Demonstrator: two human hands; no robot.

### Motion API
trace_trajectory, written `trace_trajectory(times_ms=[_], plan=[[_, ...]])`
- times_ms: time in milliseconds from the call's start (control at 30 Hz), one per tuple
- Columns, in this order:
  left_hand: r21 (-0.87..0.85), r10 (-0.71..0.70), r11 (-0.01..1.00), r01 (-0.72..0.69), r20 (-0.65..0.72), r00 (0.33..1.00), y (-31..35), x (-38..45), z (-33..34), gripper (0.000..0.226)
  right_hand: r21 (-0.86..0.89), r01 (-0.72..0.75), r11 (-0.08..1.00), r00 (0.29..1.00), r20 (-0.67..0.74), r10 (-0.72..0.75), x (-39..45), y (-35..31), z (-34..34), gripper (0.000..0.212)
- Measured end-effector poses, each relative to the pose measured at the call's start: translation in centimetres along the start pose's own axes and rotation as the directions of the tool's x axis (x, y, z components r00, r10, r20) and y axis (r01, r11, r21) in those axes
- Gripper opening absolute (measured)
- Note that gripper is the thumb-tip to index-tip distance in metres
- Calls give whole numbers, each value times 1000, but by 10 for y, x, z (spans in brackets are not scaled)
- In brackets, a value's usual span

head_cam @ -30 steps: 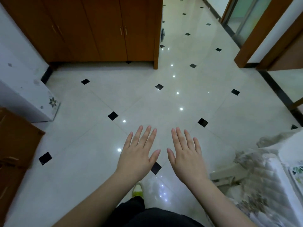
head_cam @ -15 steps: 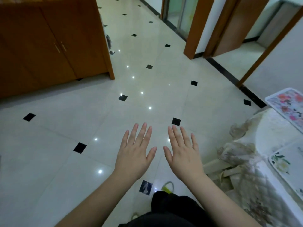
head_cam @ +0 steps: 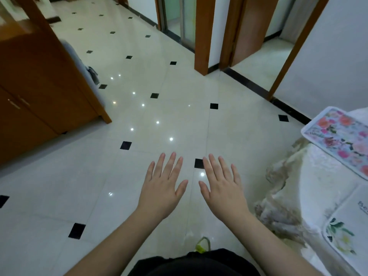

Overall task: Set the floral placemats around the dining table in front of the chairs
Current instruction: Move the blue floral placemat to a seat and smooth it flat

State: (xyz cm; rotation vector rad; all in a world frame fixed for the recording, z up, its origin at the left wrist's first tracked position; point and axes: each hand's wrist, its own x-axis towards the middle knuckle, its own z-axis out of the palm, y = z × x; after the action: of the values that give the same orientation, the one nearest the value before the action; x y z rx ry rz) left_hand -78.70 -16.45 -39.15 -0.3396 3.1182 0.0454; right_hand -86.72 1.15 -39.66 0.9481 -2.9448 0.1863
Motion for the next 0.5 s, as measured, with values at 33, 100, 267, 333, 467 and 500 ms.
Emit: trace_trajectory(times_ms=[33, 100, 267, 333, 467, 500], plan=[[-2, 13, 1000, -13, -4, 1000, 4, 16, -3, 68, -1, -9, 1000, 1000, -2, 9, 10, 9, -1, 63], [-16, 39, 999, -39, -11, 999, 13, 45, -9, 68, 3, -39, 999, 999, 0, 39, 27, 25, -3, 63], [-16, 136, 991, -136, -17, 991, 27, 114, -4, 68, -8, -134, 991, 991, 18, 134, 70, 59, 1, 64], [-15, 178, 984, -178, -16, 984, 30, 142, 1, 69, -16, -173, 985, 985, 9, 173, 89, 71, 3, 63], [-57, 260, 963, -262, -40, 965, 35, 202, 5, 69, -34, -266, 963, 964, 7, 266, 129, 89, 5, 63], [-56, 282, 957, -284, -47, 958, 35, 218, 7, 68, -47, -280, 959, 960, 16, 281, 141, 93, 6, 63]])
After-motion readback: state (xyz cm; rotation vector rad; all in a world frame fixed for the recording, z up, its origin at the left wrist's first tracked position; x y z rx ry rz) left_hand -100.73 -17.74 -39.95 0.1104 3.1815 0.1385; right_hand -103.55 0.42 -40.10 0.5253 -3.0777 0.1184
